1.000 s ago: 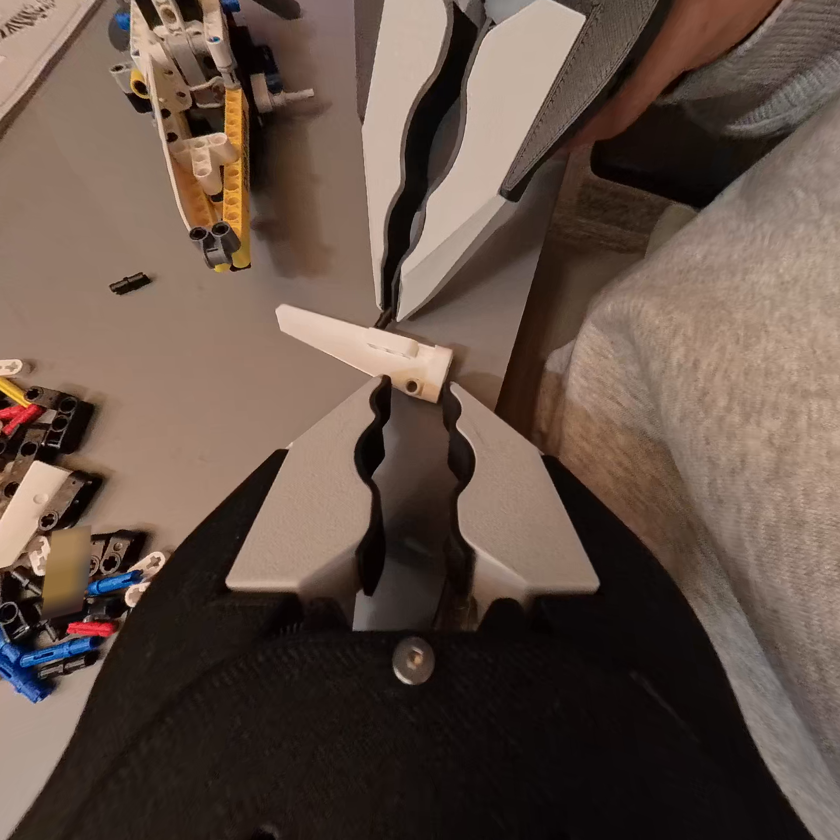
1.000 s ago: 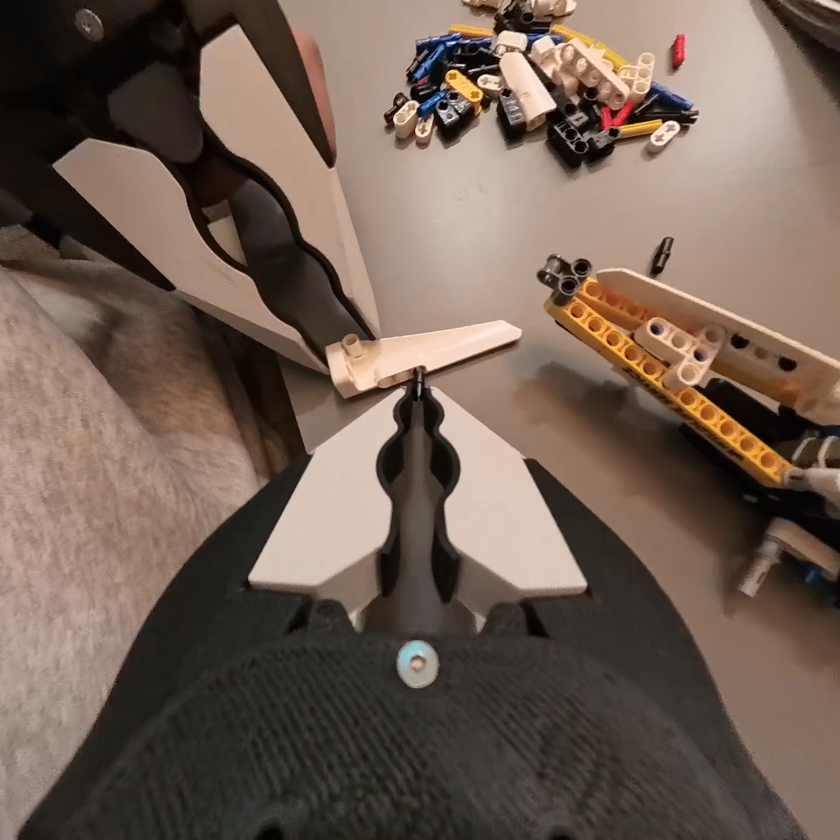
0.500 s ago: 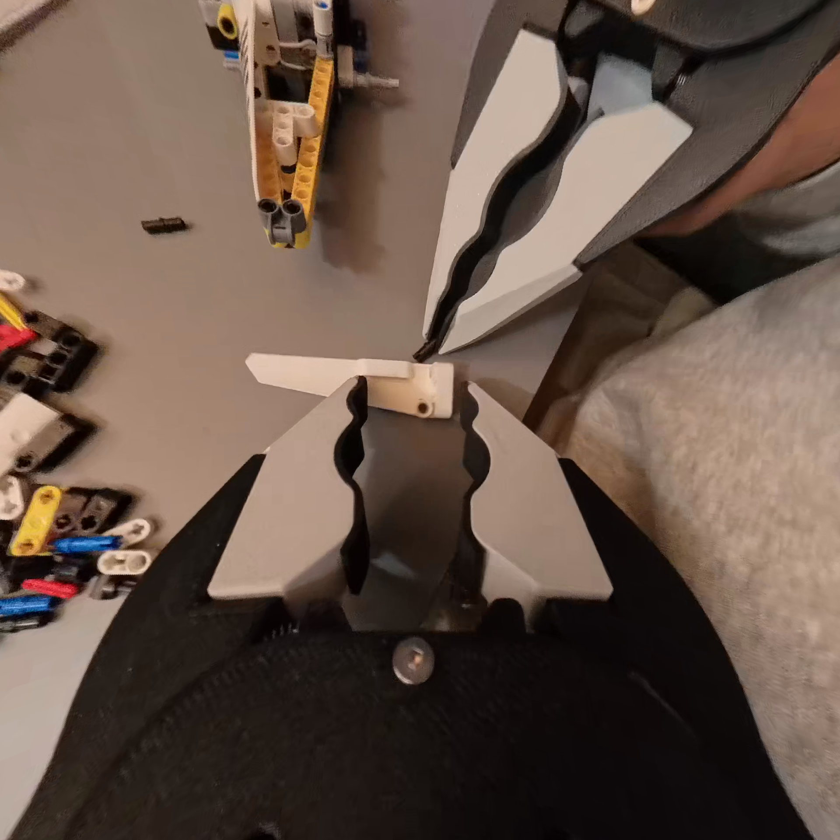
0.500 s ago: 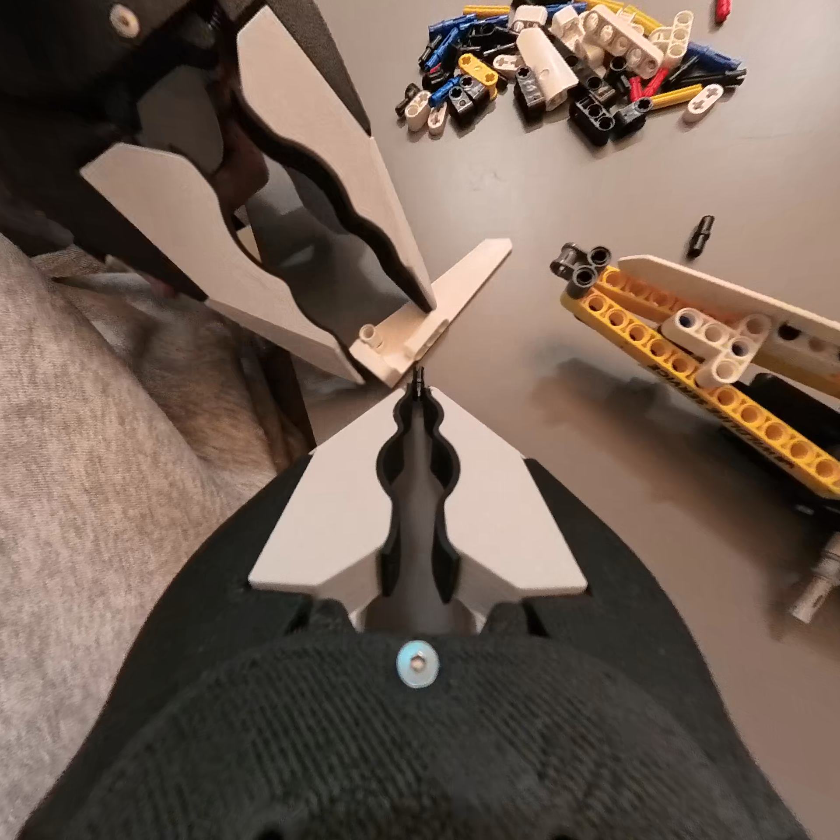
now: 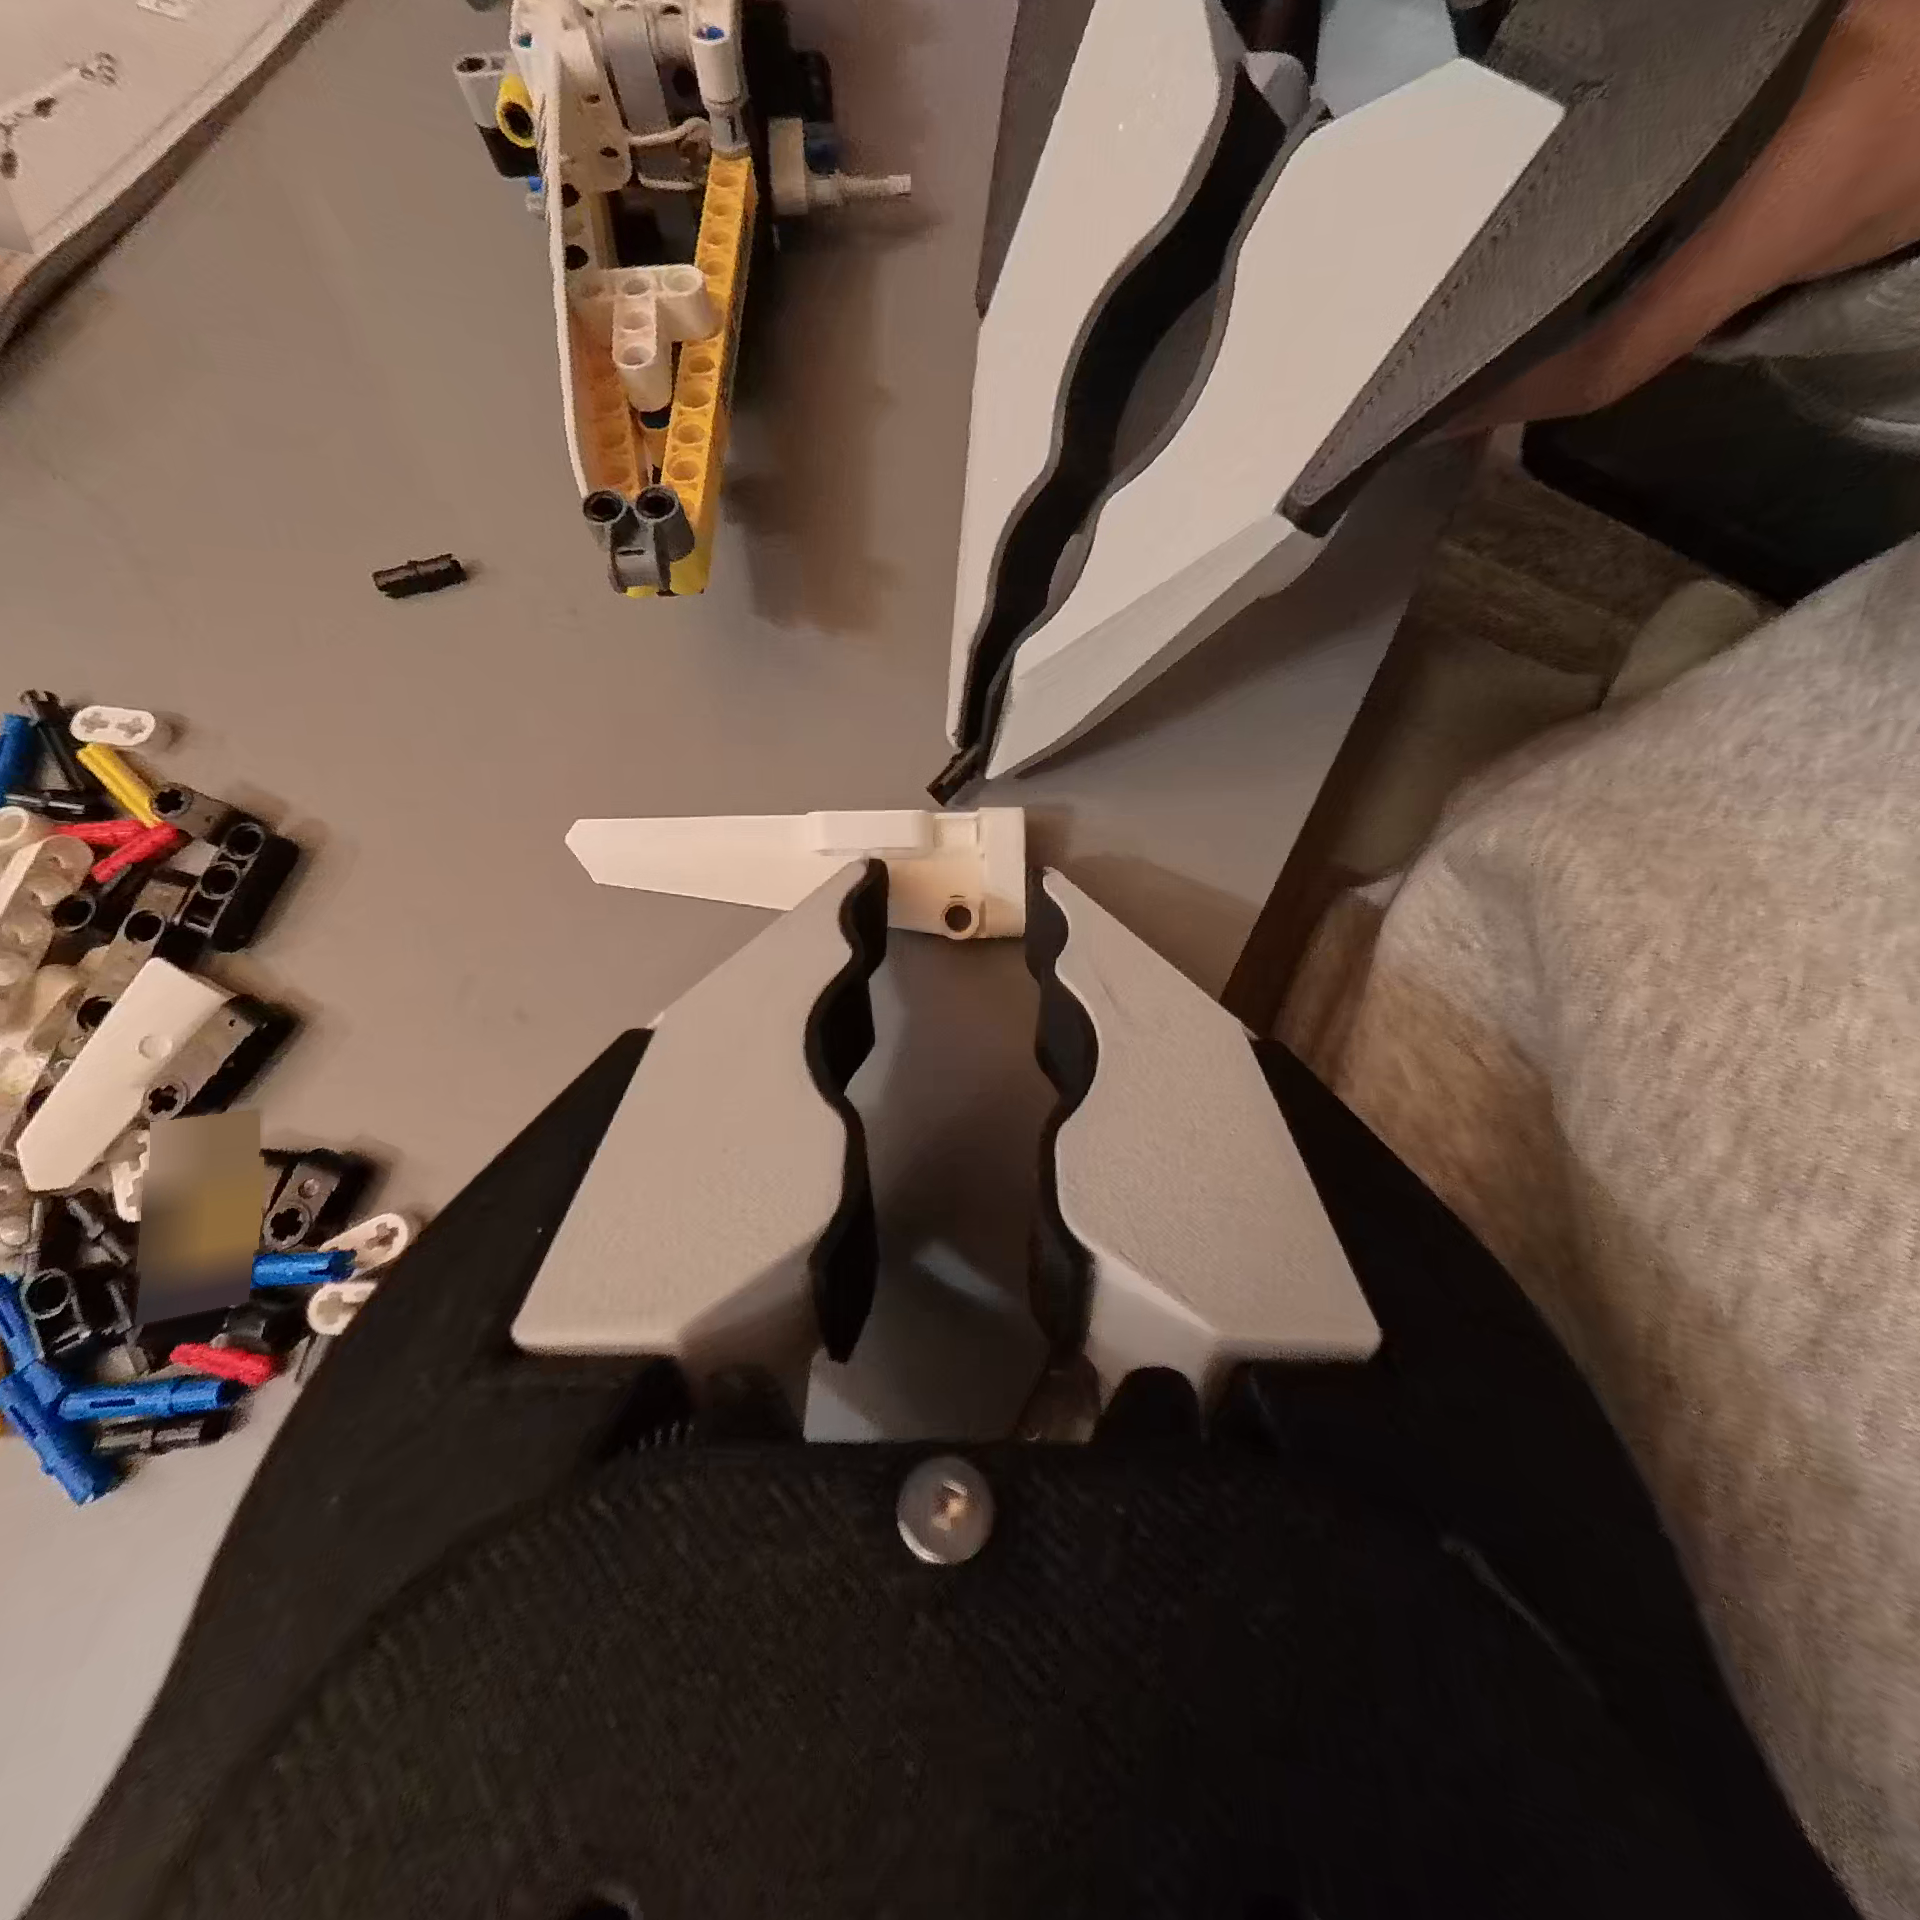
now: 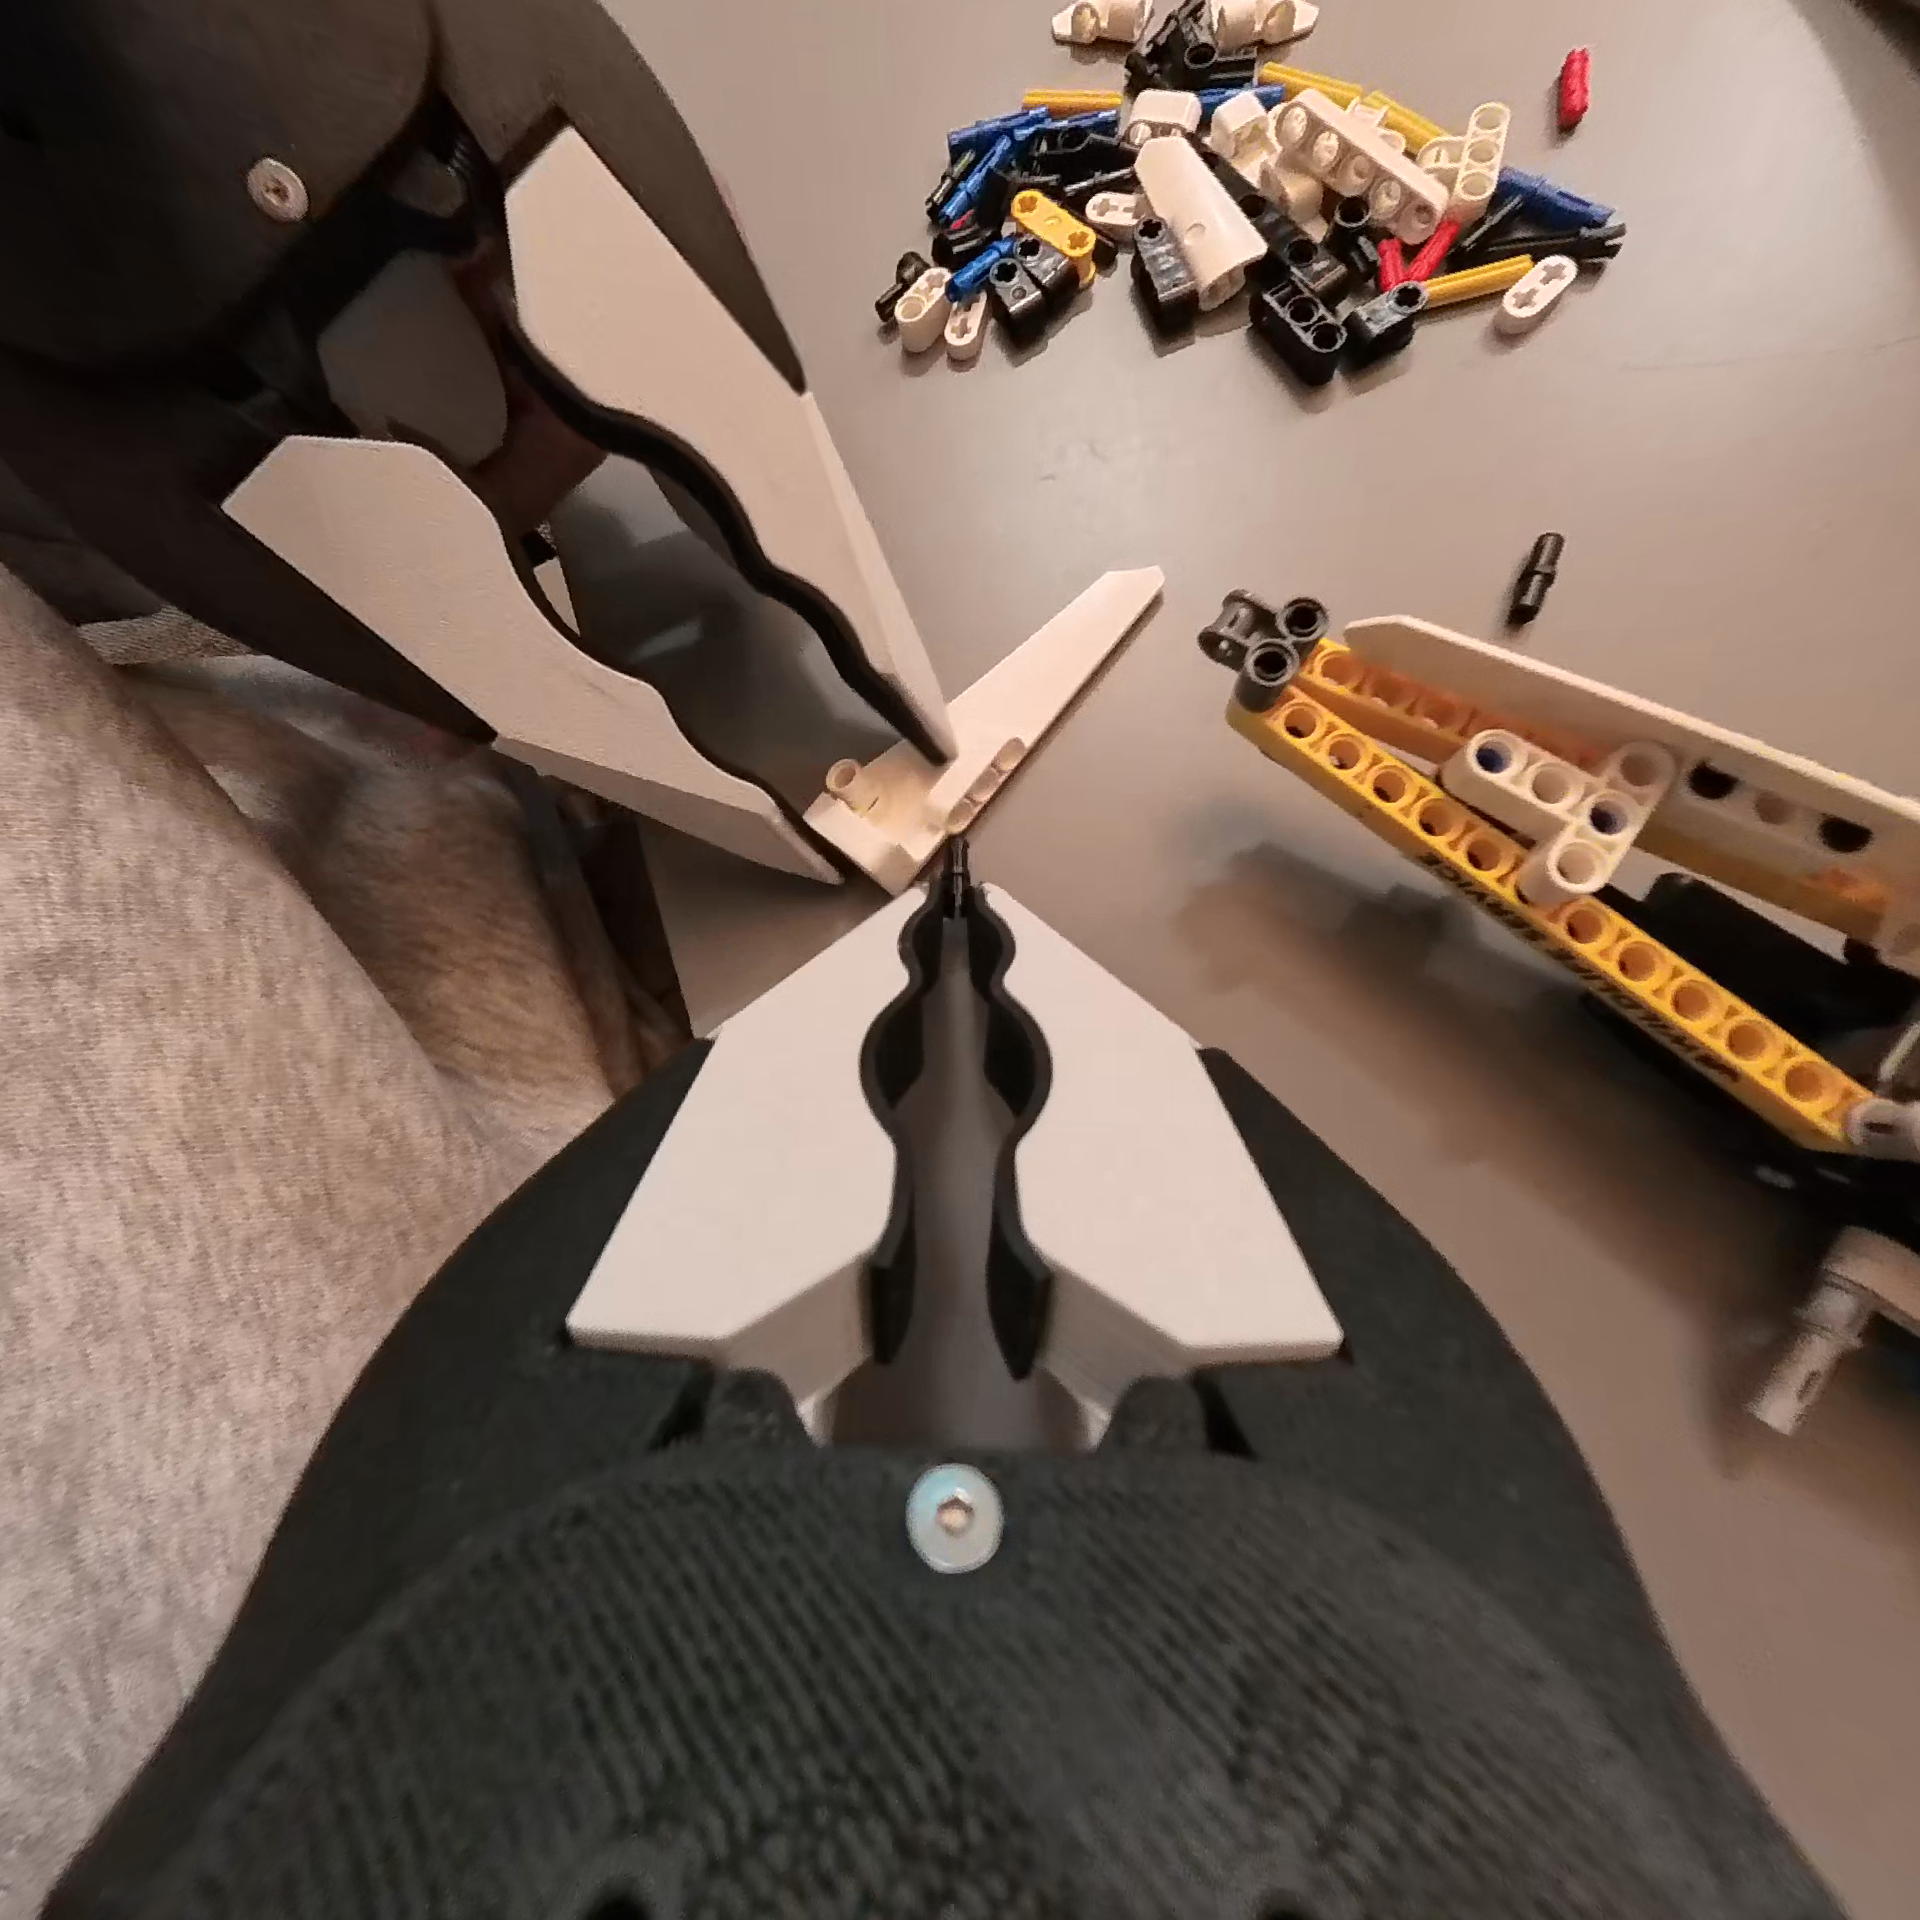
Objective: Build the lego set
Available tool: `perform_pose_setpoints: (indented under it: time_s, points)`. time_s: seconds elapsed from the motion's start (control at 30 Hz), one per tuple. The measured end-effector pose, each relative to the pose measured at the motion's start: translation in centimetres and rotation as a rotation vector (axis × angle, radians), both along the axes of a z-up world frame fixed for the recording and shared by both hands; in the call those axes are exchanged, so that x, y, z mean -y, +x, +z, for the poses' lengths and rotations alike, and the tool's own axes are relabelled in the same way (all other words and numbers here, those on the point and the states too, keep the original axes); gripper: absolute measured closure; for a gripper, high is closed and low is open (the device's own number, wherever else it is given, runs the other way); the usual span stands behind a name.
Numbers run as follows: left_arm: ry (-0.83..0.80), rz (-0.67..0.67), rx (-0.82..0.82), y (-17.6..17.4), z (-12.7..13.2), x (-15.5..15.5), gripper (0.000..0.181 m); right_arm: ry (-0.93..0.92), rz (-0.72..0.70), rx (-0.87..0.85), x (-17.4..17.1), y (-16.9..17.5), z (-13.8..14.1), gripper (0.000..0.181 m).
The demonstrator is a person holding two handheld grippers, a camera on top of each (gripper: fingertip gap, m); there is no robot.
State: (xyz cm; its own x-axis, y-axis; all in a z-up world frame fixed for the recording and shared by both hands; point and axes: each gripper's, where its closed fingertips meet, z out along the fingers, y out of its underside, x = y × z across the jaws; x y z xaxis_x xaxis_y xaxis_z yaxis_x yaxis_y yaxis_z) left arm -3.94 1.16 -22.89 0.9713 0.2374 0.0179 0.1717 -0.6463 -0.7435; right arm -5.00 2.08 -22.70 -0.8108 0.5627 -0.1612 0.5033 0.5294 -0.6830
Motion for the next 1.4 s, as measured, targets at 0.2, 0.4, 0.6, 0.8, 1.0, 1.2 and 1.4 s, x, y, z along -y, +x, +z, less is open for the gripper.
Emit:
perform_pose_setpoints:
  time_s: [0.2,0.4,0.6,0.8,1.0,1.2,1.4]
  points:
    - [0.025,-0.092,0.056,1.1,0.1,0.1,0.166,-0.026,0.011,-0.002,0.0,-0.3,0.3,0.179]
    - [0.079,-0.183,0.177,2.3,0.5,0.5,0.167,-0.048,0.054,0.011,0.0,-0.3,0.6,0.179]
    - [0.118,-0.177,0.333,2.5,0.8,1.0,0.168,-0.019,0.161,-0.018,0.6,-0.3,0.6,0.179]
    - [0.127,-0.173,0.368,2.4,0.9,1.0,0.168,0.05,0.29,-0.039,0.8,-0.1,0.2,0.179]
    - [0.127,-0.176,0.384,2.4,0.8,1.0,0.168,0.112,0.416,-0.121,0.9,-0.1,0.1,0.179]
    - [0.12,-0.189,0.387,2.6,0.8,1.1,0.169,0.126,0.524,-0.202,1.0,-0.3,0.0,0.179]
    - [0.124,-0.191,0.4,2.6,0.8,1.1,0.17,0.123,0.56,-0.213,0.9,-0.5,0.1,0.179]
